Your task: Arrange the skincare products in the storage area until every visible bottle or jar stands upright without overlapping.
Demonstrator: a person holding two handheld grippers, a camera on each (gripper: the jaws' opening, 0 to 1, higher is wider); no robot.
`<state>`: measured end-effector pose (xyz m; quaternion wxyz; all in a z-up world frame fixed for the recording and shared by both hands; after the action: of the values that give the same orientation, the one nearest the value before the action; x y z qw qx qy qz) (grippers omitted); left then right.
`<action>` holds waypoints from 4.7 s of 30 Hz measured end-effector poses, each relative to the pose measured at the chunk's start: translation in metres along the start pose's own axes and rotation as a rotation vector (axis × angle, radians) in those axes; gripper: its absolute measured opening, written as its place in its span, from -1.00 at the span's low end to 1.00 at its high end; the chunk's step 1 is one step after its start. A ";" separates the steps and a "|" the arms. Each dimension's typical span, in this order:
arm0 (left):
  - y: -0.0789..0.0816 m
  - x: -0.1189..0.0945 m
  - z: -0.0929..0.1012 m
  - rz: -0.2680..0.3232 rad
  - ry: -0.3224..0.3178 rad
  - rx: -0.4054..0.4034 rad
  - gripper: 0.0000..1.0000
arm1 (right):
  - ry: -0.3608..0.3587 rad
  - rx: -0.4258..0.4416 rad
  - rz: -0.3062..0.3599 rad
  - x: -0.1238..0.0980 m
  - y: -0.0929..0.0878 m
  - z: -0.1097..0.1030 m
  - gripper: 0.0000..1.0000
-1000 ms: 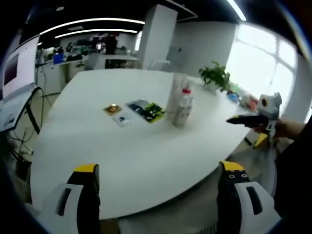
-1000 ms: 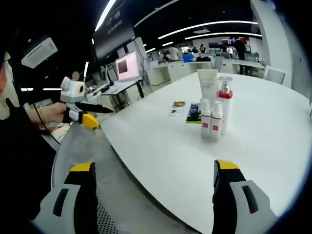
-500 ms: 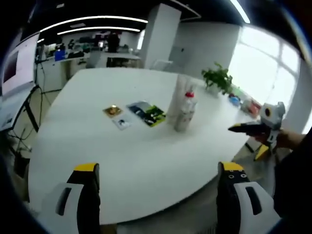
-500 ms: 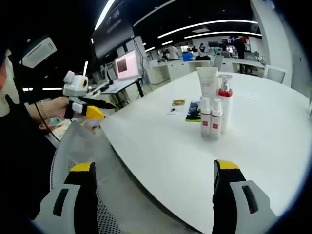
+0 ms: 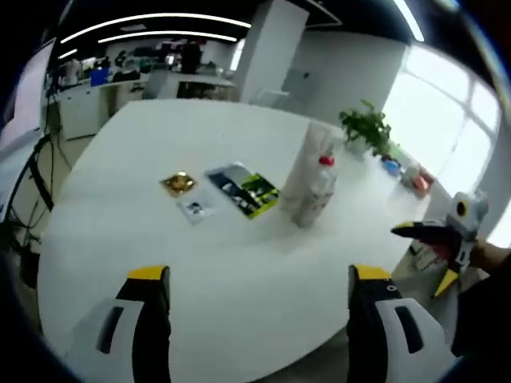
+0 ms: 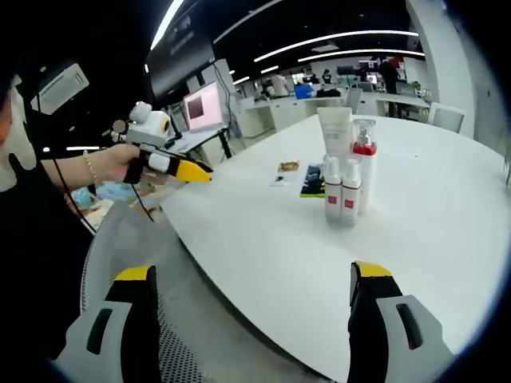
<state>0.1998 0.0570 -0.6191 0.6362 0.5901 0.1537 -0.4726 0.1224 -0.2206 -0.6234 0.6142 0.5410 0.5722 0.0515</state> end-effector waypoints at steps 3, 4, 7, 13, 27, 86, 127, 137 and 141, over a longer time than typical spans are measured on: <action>0.009 0.013 -0.002 -0.021 0.000 0.039 0.65 | -0.005 0.018 0.003 0.000 0.000 0.001 0.99; 0.013 0.019 -0.003 -0.032 -0.001 0.051 0.65 | -0.008 0.022 0.003 0.000 0.000 0.002 0.99; 0.022 0.029 -0.007 -0.045 -0.002 0.066 0.63 | -0.012 0.037 0.000 0.000 0.000 0.003 0.99; 0.042 0.056 -0.014 -0.081 0.000 0.064 0.61 | -0.033 0.073 0.001 -0.001 -0.001 0.008 0.99; 0.085 0.111 -0.023 -0.095 0.082 0.007 0.55 | -0.052 0.150 0.000 -0.002 -0.003 0.016 0.99; 0.156 0.242 -0.060 -0.182 0.249 0.104 0.45 | -0.119 0.296 0.015 -0.004 -0.009 0.032 0.99; 0.153 0.179 -0.056 -0.040 0.184 0.074 -0.73 | -0.116 0.251 0.034 -0.005 -0.006 0.030 0.99; 0.152 0.144 -0.049 0.028 0.217 0.161 -0.73 | -0.105 0.219 0.035 -0.005 -0.005 0.027 0.99; 0.150 0.125 -0.041 0.046 0.210 0.166 -0.72 | -0.099 0.201 0.032 -0.004 -0.005 0.025 0.99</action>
<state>0.3959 0.0197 -0.6331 0.5763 0.6903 0.1664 -0.4046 0.1374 -0.2410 -0.6307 0.5836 0.6108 0.5347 -0.0234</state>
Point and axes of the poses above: the point that each gripper's makers call its tool centre point, and the gripper's own axes: x roughly forward along the fingers, z roughly to its right, y roughly out of its top, the point moved 6 cm from there along -x, roughly backward along the fingers, and after that the axes turned 11 degrees about -z, right-handed, at the moved point
